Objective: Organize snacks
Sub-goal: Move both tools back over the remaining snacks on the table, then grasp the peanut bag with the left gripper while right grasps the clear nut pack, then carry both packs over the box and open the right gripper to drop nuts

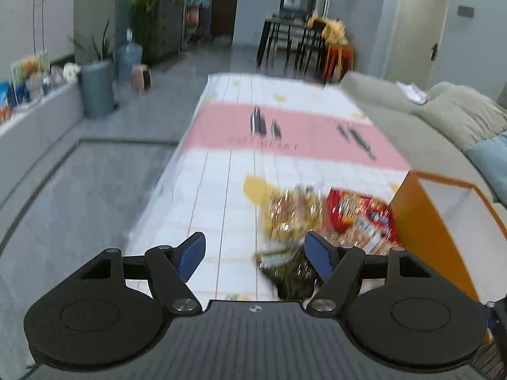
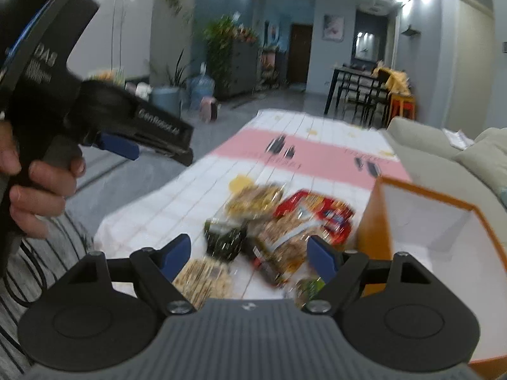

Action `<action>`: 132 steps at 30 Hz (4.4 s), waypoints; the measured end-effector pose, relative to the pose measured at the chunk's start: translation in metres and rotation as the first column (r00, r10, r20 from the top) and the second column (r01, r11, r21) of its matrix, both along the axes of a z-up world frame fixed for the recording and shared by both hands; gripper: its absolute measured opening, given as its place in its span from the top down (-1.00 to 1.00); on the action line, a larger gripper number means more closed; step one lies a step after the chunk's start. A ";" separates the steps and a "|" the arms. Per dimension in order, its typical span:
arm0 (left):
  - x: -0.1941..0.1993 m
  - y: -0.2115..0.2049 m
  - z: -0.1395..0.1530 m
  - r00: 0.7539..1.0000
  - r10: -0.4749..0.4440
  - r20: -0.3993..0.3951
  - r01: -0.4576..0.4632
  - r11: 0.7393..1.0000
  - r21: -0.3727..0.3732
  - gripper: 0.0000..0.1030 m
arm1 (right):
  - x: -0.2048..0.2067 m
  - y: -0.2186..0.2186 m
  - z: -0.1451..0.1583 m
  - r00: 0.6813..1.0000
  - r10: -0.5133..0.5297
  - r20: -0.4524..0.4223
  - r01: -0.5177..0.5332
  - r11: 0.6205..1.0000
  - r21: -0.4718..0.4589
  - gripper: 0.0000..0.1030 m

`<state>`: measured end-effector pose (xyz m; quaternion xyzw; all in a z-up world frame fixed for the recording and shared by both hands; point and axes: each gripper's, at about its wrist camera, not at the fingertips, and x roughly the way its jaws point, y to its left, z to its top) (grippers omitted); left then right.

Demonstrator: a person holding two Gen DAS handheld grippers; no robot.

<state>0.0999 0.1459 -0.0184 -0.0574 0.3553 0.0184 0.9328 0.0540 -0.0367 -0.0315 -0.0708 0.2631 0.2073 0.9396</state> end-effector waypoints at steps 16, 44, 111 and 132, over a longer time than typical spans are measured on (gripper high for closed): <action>0.012 0.014 -0.026 0.986 -0.059 -0.154 0.055 0.998 -0.029 -0.63 | 0.043 0.010 -0.065 0.941 -0.039 -0.337 0.074 0.993 0.090 -0.53; 0.016 0.025 -0.020 0.998 -0.036 -0.045 0.032 0.997 -0.069 -0.63 | 0.040 0.075 -0.087 0.951 -0.086 -0.296 0.075 0.996 -0.047 -0.51; 0.004 -0.024 0.075 0.889 -0.312 0.336 0.396 0.892 -0.218 0.00 | 0.014 -0.023 0.009 0.971 -0.126 -0.204 0.167 0.965 0.200 -0.51; 0.001 -0.142 0.077 0.778 -0.572 0.259 0.623 0.754 -0.206 -0.01 | 0.012 -0.194 0.033 0.901 -0.413 -0.131 0.423 0.904 0.057 -0.51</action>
